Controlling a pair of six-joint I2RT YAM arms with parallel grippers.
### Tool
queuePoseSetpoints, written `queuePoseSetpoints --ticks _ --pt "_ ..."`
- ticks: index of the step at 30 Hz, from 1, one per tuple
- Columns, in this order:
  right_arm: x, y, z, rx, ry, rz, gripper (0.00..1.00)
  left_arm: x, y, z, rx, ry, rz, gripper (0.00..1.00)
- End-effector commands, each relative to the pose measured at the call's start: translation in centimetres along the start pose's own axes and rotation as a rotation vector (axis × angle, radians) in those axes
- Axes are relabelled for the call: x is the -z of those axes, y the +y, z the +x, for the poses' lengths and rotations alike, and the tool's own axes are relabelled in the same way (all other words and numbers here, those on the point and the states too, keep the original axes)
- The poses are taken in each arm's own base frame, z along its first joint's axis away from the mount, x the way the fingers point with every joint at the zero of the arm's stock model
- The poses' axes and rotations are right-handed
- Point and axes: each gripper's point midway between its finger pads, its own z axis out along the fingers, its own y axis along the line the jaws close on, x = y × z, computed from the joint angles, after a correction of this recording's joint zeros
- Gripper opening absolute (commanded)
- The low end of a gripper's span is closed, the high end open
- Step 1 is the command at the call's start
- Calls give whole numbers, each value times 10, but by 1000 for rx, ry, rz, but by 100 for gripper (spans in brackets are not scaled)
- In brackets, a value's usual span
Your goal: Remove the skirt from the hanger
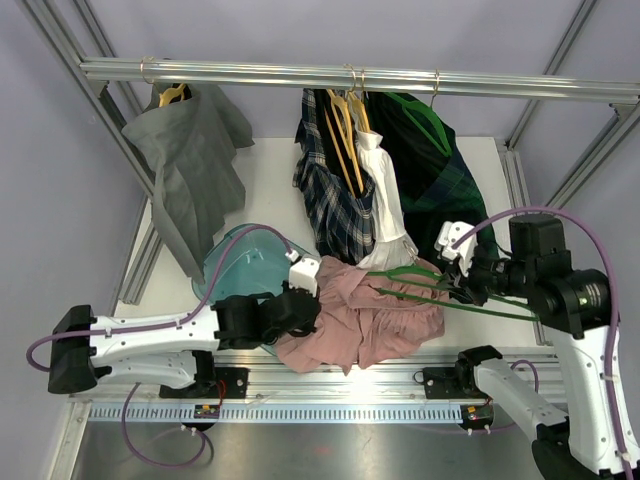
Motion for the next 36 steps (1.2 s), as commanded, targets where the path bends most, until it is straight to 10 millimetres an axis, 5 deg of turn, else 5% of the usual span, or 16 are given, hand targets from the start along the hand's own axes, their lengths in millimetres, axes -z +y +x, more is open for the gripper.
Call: queuePoseSetpoints --ticks 1,7,14,18,25,36 --pt "24 20 13 15 67 3 0 0 20 10 36 -26 -54 0" --pt "37 49 3 47 -2 -92 0 -7 25 17 20 -20 -75 0" --pt "49 49 -7 76 -38 -41 0 -7 31 10 -2 -38 -108 0" --pt "43 50 6 55 -3 -49 0 -2 45 -4 61 -89 -151 0" --pt "33 65 19 57 -18 -110 0 8 37 -40 338 -209 28 0" --pt "36 85 0 91 -127 -204 0 -17 39 -22 467 -117 70 0"
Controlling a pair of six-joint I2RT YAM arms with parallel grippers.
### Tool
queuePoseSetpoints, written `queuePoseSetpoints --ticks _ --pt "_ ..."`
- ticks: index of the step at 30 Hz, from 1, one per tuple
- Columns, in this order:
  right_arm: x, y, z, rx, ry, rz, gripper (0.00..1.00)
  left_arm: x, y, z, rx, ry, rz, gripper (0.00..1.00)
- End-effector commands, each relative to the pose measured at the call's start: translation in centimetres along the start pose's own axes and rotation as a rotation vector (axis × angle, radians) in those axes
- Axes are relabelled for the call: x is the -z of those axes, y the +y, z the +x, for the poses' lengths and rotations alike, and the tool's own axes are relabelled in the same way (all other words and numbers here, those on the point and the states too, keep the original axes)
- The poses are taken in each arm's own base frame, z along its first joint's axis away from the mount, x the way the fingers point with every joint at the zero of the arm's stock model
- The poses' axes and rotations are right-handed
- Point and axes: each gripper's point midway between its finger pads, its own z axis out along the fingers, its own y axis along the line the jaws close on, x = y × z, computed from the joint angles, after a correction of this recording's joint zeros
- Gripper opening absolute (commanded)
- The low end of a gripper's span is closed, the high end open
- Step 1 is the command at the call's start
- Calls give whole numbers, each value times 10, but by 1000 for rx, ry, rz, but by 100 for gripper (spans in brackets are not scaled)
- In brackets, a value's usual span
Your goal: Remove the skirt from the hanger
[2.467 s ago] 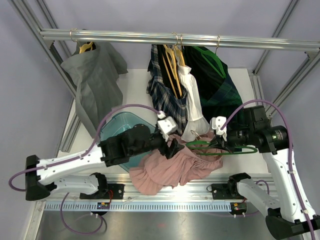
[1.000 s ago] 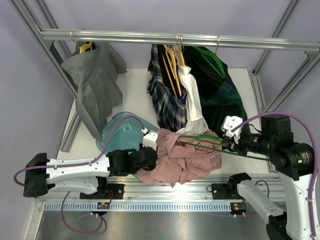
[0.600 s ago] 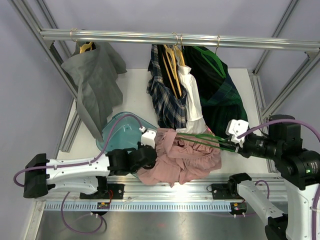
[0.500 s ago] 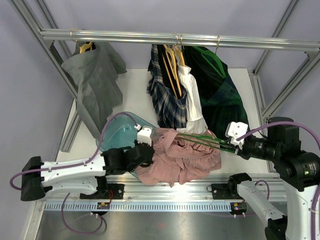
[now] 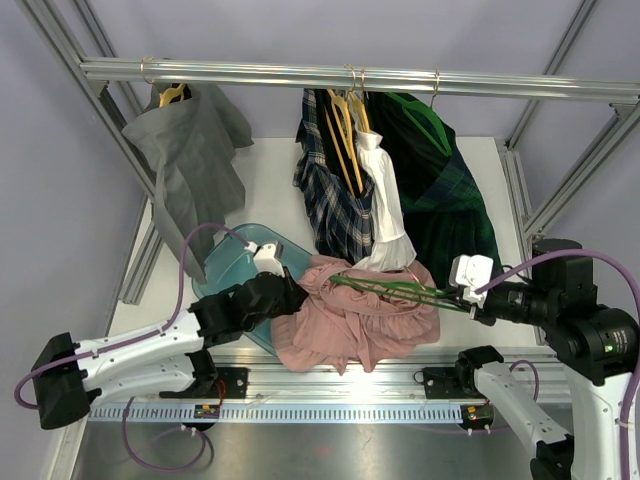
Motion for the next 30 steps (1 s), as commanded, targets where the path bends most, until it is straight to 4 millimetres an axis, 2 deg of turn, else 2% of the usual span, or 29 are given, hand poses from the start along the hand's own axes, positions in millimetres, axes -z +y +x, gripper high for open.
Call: queuePoseSetpoints --ticks 1,4,8,12,15,16,17,18,20,23,24,25,30 --pt "12 56 10 -130 26 -179 0 -5 -19 -5 84 -10 74 0" --pt "16 58 4 -117 6 -168 0 -5 -23 -7 73 -11 90 0" --pt "23 55 -13 -95 -35 -151 0 2 -32 -13 15 -21 143 1" --pt "27 49 -27 -75 -65 -150 0 14 -49 -17 -81 -37 262 8" --pt "23 42 -26 -82 -48 -149 0 32 -69 -23 -161 -57 398 25" --pt "21 40 -23 -87 -38 -147 0 36 -73 -25 -179 -63 422 38" --pt "17 34 -19 -91 -24 -137 0 46 -80 -29 -197 -74 470 44" --pt "15 31 -17 -96 -15 -132 0 51 -81 -29 -245 -80 492 51" --pt "10 25 -12 -100 2 -123 0 64 -86 -28 -303 -72 548 76" --pt "6 21 -10 -103 12 -132 0 88 -86 -28 -421 -86 613 92" --pt "4 19 -9 -102 13 -139 0 101 -86 -34 -465 -122 640 97" --pt "3 19 -10 -99 10 -143 0 105 -81 -31 -499 -110 640 99" --pt "-5 26 -15 -99 -33 -246 0 141 -76 -54 -657 -232 665 99"
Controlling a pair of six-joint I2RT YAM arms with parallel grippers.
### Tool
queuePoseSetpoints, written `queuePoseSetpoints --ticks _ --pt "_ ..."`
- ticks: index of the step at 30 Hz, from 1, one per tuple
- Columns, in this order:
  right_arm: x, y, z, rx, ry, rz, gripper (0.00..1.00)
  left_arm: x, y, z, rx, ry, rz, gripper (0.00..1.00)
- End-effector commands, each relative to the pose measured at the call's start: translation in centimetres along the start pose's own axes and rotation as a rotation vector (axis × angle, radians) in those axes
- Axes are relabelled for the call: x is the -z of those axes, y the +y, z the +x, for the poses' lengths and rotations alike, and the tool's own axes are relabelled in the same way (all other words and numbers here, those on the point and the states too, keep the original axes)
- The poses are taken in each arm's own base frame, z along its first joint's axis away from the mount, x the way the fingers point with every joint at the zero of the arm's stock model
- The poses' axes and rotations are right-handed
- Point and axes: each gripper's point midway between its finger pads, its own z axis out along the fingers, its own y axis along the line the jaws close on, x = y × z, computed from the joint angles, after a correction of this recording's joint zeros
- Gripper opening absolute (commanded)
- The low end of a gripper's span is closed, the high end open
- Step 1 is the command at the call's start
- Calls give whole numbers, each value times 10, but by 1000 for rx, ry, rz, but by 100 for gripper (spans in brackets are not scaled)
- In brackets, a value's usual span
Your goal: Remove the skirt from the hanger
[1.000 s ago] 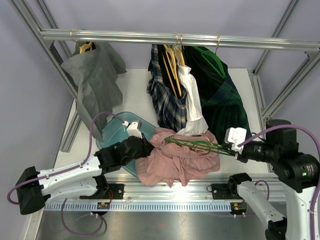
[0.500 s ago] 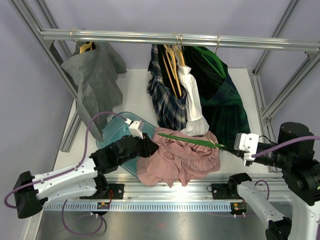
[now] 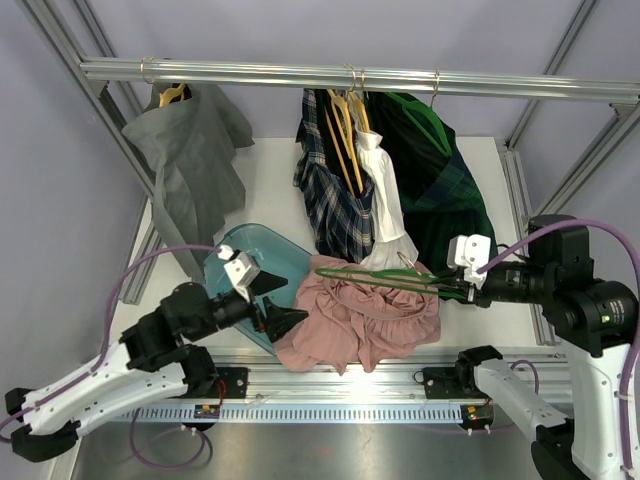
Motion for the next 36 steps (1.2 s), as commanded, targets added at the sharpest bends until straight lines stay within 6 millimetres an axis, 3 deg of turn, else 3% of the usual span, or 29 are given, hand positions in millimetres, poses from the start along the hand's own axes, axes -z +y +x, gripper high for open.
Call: queuePoseSetpoints --ticks 1,4,10,18,19,24,27,30,31,32,34,36 --pt "-1 44 13 -141 26 -197 0 23 -9 -29 -199 -55 50 99" --pt "-7 50 11 -145 -14 -267 0 29 -9 -45 -311 -83 45 99" --pt "-14 56 11 -135 -65 -325 0 9 -18 -62 -479 -20 99 99" --pt "-20 59 13 -131 -97 -362 0 -36 -48 -52 -611 96 237 98" --pt "-20 60 12 -131 -104 -368 0 -44 -47 -43 -624 142 230 97" --pt "-22 64 17 -132 -109 -380 0 -58 -49 -37 -687 205 221 84" --pt "-22 66 18 -120 -115 -382 0 -62 -51 -34 -692 212 241 73" --pt "-23 69 20 -111 -125 -388 0 -63 -52 -29 -686 220 251 44" --pt "-24 69 20 -113 -131 -391 0 -63 -52 -27 -682 224 250 22" --pt "-24 70 20 -111 -134 -394 0 -64 -50 -26 -679 227 242 14" --pt "-24 71 20 -99 -143 -393 0 -63 -49 -18 -675 242 244 3" --pt "-25 72 20 -99 -148 -397 0 -62 -49 -16 -666 241 246 0"
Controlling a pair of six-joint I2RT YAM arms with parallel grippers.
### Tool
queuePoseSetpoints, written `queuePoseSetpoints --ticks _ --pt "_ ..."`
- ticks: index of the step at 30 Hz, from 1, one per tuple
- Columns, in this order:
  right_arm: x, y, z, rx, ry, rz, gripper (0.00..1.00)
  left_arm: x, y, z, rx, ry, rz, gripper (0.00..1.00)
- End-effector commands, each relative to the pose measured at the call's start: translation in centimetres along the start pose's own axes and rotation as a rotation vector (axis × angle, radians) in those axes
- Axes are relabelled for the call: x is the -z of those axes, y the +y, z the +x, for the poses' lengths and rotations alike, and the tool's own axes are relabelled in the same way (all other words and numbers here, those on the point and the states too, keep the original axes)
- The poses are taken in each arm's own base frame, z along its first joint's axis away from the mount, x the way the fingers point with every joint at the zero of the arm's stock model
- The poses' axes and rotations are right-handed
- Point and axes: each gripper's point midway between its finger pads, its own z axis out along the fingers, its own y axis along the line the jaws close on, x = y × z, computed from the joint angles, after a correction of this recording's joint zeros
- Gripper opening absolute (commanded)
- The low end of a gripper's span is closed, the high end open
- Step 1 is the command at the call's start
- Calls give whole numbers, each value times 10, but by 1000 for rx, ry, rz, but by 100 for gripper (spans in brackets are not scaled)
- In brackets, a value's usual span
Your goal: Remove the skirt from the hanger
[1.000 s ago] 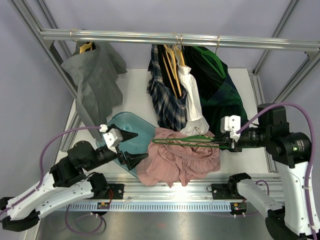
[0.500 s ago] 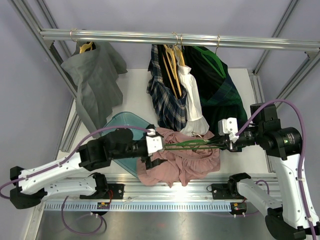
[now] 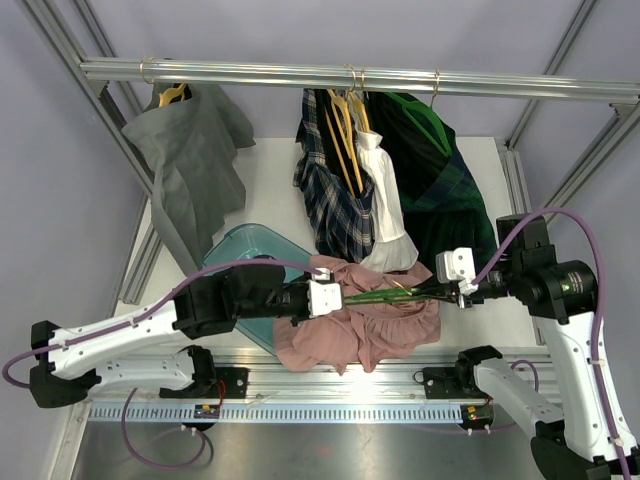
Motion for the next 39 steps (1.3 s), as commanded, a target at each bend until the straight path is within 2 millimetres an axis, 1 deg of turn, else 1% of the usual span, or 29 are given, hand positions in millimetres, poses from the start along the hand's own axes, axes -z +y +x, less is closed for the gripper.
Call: queuePoseSetpoints --ticks 1,3,4,5,7,8,9,10,11,12,13,14,15,16,17,18,21,22,23,25,26,27,28,29,30,31,32,39 --pt "1 53 -1 -211 -27 -137 0 1 1 -5 4 -29 -14 0" --pt "1 54 0 -206 -32 -140 0 2 -1 -7 15 -50 -10 0" --pt "0 55 0 -214 -40 -145 0 1 -3 -2 22 -44 -4 0" --pt "0 56 -1 -215 -45 -148 0 2 -4 -2 29 -51 -3 0" --pt "-2 56 -1 -223 -58 -154 0 5 -4 -7 51 -84 -13 0" --pt "-2 57 -2 -225 -64 -156 0 4 -8 -2 73 -85 -4 0" --pt "-2 57 -2 -235 -67 -155 0 4 -8 -6 82 -112 -9 0" --pt "-4 55 -1 -238 -74 -151 2 8 -8 -9 91 -137 -14 0" --pt "-4 55 -1 -272 -75 -144 12 6 -10 -5 125 -133 -17 0" --pt "-5 54 -1 -287 -77 -136 18 8 -9 -7 140 -146 -25 0" --pt "-6 48 0 -279 -80 -118 24 11 -7 -8 163 -154 -38 0" --pt "-6 49 -1 -296 -80 -110 30 11 -9 -6 197 -149 -37 0" --pt "-5 49 -2 -296 -81 -101 46 11 -11 -2 214 -140 -33 0" --pt "-5 46 -3 -291 -79 -87 56 11 -13 -1 234 -141 -31 0" --pt "-3 46 -5 -287 -79 -78 62 12 -16 0 264 -141 -20 0" --pt "-3 46 -6 -290 -77 -75 76 11 -19 2 277 -140 -8 0" --pt "1 46 -16 -277 -88 -63 90 7 -28 10 320 -125 21 0" --pt "3 44 -22 -267 -102 -59 93 6 -33 12 354 -118 40 0" --pt "3 46 -27 -297 -117 -58 93 5 -35 14 375 -112 50 0" --pt "3 39 -38 -272 -163 -51 96 2 -39 17 391 -105 64 0" --pt "3 40 -42 -319 -180 -54 97 1 -41 16 399 -107 77 0" --pt "3 32 -49 -286 -205 -43 99 0 -43 15 403 -108 85 0" --pt "3 30 -51 -299 -220 -47 99 -1 -43 15 402 -108 89 0" --pt "2 28 -52 -358 -226 -52 100 -1 -44 11 405 -117 96 0" --pt "1 20 -55 -347 -236 -42 100 -1 -43 8 405 -126 101 0" --pt "1 17 -56 -360 -234 -39 99 -3 -44 8 407 -121 107 0" --pt "0 12 -54 -375 -230 -38 100 -2 -44 2 412 -135 115 0" --pt "-2 -9 -58 -391 -227 3 100 -11 -47 -11 416 -144 150 0"
